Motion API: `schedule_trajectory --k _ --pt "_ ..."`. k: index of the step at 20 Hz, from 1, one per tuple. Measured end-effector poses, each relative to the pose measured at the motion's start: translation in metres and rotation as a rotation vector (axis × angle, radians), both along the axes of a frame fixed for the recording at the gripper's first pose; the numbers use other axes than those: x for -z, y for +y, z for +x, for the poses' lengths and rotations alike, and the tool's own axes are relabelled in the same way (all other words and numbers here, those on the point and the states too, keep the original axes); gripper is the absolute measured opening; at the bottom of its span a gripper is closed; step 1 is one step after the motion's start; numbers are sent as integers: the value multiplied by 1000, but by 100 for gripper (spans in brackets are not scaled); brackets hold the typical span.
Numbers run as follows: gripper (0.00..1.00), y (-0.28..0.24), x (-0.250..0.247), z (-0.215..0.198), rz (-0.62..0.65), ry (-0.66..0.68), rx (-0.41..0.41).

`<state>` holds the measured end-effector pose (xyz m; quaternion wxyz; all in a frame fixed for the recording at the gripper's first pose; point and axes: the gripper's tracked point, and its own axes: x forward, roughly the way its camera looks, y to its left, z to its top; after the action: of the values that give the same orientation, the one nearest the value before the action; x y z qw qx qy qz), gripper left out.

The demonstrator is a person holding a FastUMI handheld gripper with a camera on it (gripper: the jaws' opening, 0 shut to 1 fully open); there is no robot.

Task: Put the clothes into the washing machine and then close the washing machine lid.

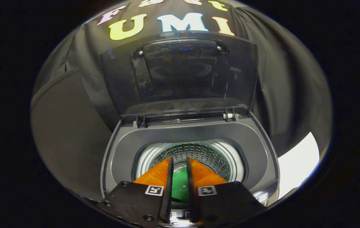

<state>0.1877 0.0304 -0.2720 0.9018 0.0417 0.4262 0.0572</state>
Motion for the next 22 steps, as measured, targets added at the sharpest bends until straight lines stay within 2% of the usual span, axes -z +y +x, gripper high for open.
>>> schedule_trajectory --k 4,11,22 --pt "97 -3 -14 2 -17 -33 -6" --pt "97 1 -32 9 -6 -74 -7" --pt "97 12 -157 63 -35 -322 -40"
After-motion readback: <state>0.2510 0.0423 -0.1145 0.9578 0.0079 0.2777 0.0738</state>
